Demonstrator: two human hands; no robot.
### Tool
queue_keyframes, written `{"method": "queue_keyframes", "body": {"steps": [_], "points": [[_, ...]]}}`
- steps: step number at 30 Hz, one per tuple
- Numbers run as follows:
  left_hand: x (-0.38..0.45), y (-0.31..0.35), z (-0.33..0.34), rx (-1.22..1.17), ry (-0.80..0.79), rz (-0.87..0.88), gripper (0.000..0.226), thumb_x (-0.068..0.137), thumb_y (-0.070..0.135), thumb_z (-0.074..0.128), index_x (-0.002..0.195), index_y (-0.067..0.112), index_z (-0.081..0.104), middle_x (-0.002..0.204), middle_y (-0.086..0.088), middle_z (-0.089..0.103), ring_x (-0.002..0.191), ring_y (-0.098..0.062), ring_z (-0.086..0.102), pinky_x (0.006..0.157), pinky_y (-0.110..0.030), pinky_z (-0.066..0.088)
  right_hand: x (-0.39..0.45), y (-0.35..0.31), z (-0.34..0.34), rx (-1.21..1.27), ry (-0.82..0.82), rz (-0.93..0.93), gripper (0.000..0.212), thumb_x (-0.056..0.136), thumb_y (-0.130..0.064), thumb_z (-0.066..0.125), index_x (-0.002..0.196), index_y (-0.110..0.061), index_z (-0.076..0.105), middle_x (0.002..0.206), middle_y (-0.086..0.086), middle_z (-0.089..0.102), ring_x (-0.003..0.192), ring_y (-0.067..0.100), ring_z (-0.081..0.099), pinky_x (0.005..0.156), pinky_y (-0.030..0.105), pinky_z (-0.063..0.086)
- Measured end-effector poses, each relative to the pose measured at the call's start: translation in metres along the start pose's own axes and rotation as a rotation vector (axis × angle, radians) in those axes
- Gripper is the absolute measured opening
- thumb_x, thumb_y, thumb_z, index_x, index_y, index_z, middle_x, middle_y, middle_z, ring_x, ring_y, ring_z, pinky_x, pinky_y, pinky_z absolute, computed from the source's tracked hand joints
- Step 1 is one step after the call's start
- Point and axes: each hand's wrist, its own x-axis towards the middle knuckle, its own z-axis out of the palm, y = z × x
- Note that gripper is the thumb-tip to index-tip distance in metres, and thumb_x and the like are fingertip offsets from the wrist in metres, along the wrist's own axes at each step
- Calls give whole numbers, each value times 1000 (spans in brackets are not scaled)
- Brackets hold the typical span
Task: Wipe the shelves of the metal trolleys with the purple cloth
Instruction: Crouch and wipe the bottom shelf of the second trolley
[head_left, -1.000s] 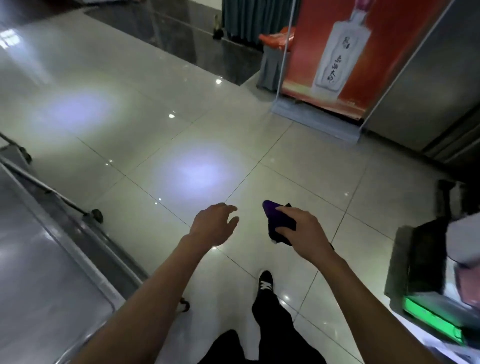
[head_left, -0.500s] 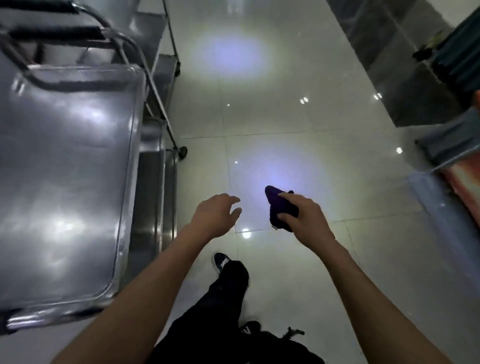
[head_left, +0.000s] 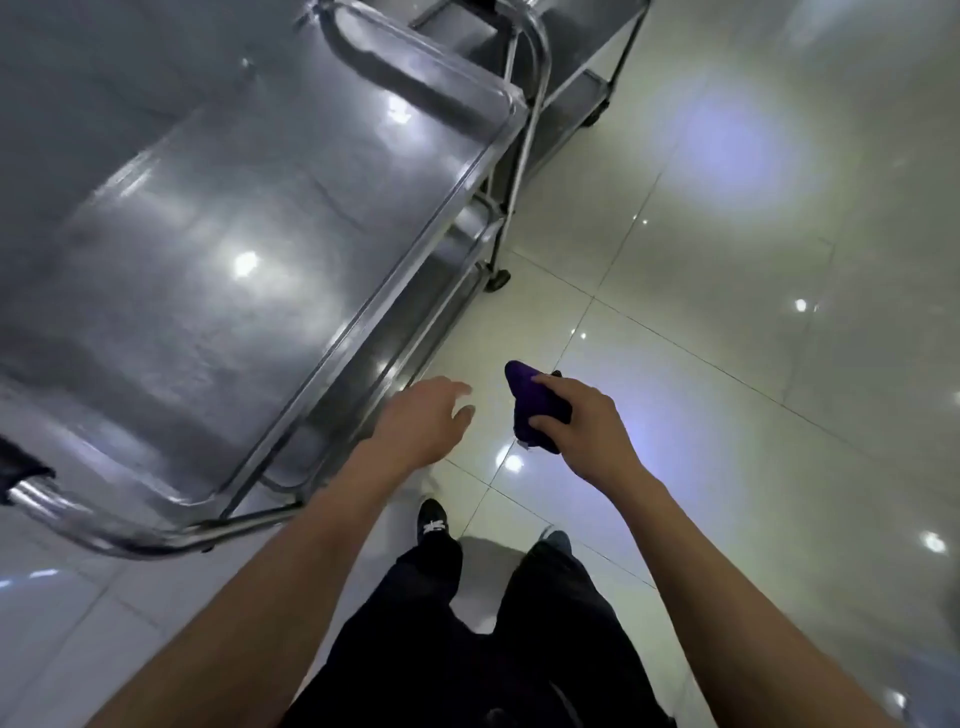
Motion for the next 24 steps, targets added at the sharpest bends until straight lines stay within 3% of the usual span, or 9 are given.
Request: {"method": "queue_keyframes", "body": {"steps": [7, 13, 24], "points": [[-15, -3, 54, -182, 90, -315, 32, 101, 33, 51, 128, 25, 66, 131, 0, 63, 119, -20, 59, 96, -30, 45, 74, 31, -10, -123, -302, -148, 52, 87, -14, 73, 136, -23, 60, 119, -1, 65, 106, 21, 61, 93, 43, 52], [-16, 11, 138, -331, 135, -618, 39, 101, 37, 52, 137, 26, 59, 140, 3, 57, 128, -21, 53, 103, -35, 41, 127, 86, 12, -206, -531, -269, 54, 85, -13, 75, 136, -22, 61, 123, 3, 66, 108, 23, 62, 97, 42, 50], [4, -57, 250, -346, 195, -752, 40, 102, 43, 49, 139, 32, 57, 141, 10, 57, 130, -15, 50, 106, -35, 39, 174, 167, 141, -220, -694, -327, 56, 84, -15, 76, 137, -24, 60, 125, 2, 66, 111, 23, 61, 98, 44, 51]]}}
